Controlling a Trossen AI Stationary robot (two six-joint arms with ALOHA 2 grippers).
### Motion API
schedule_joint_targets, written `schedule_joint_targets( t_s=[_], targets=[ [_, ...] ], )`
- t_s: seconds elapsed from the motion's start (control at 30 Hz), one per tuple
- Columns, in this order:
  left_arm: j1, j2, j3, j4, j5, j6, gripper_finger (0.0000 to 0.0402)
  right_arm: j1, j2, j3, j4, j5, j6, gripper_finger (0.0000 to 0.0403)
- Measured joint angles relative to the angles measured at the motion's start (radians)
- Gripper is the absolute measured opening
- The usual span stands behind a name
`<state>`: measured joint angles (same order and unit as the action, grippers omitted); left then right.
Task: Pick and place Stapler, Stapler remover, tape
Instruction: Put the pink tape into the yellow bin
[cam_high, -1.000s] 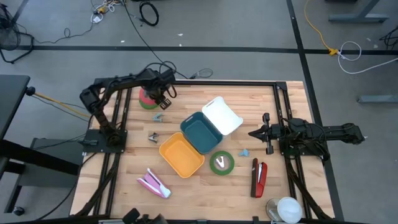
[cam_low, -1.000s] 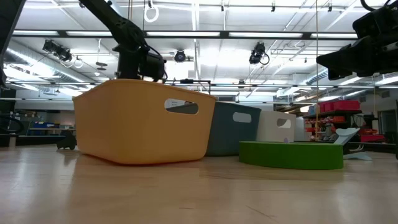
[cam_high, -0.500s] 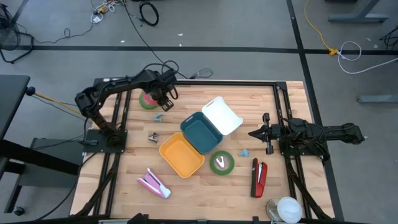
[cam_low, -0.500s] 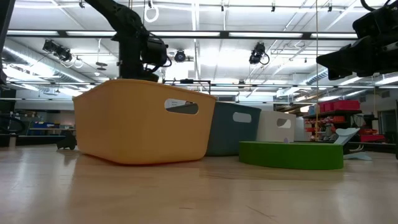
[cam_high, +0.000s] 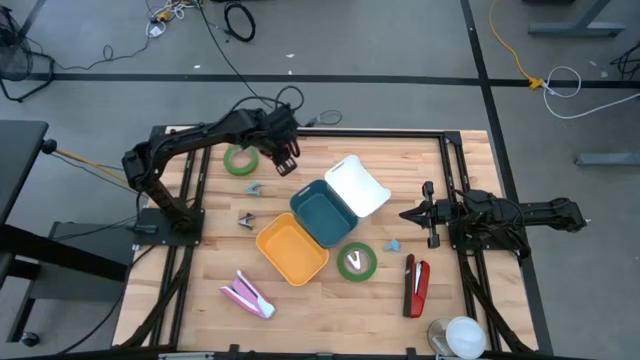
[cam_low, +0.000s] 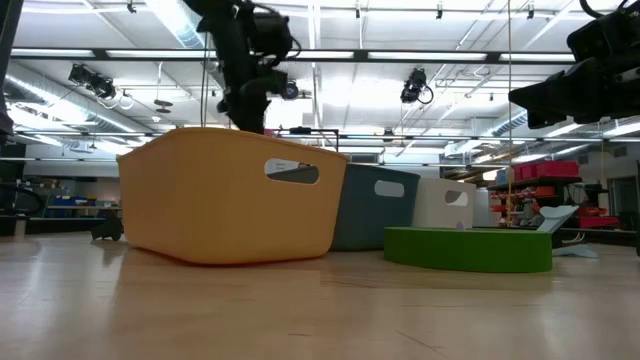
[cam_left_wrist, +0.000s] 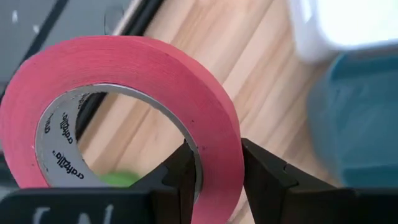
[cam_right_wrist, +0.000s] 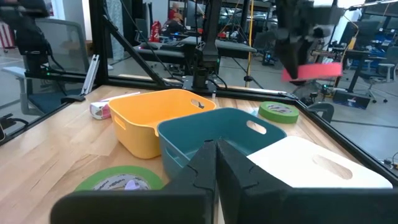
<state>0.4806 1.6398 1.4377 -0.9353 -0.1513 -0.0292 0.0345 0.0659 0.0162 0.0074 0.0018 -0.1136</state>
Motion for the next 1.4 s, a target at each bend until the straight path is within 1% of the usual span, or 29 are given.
schedule_joint_targets(
  t_s=[0.17,0.37,0.47,0.7,0.9,1.23,1.4],
  targets=[
    [-0.039,0.000,0.058,0.036,0.033,0.000,0.0117,0.000,0.000,0.000,0.000,0.000,0.000,0.0013],
    [-0.071,0.000,0.071,0.118,0.135,0.005,0.0117,0.000,0.000,0.000,0.000,0.000,0.000,0.0013],
    [-0.089,0.000,0.071,0.150,0.190,0.056,0.0117,0.000,0.000,0.000,0.000,0.000,0.000,0.0013],
    [-0.130,0.000,0.071,0.176,0.260,0.182,0.0117,0.000,0.000,0.000,0.000,0.000,0.000,0.0013],
    [-0.165,0.000,0.071,0.175,0.297,0.306,0.0117,0.000,0.000,0.000,0.000,0.000,0.000,0.0013],
    [-0.250,0.013,0.069,0.161,0.303,0.302,0.0117,0.000,0.000,0.000,0.000,0.000,0.000,0.0013],
    [-0.301,0.044,0.062,0.167,0.306,0.267,0.0117,0.000,0.000,0.000,0.000,0.000,0.000,0.0013]
  ],
)
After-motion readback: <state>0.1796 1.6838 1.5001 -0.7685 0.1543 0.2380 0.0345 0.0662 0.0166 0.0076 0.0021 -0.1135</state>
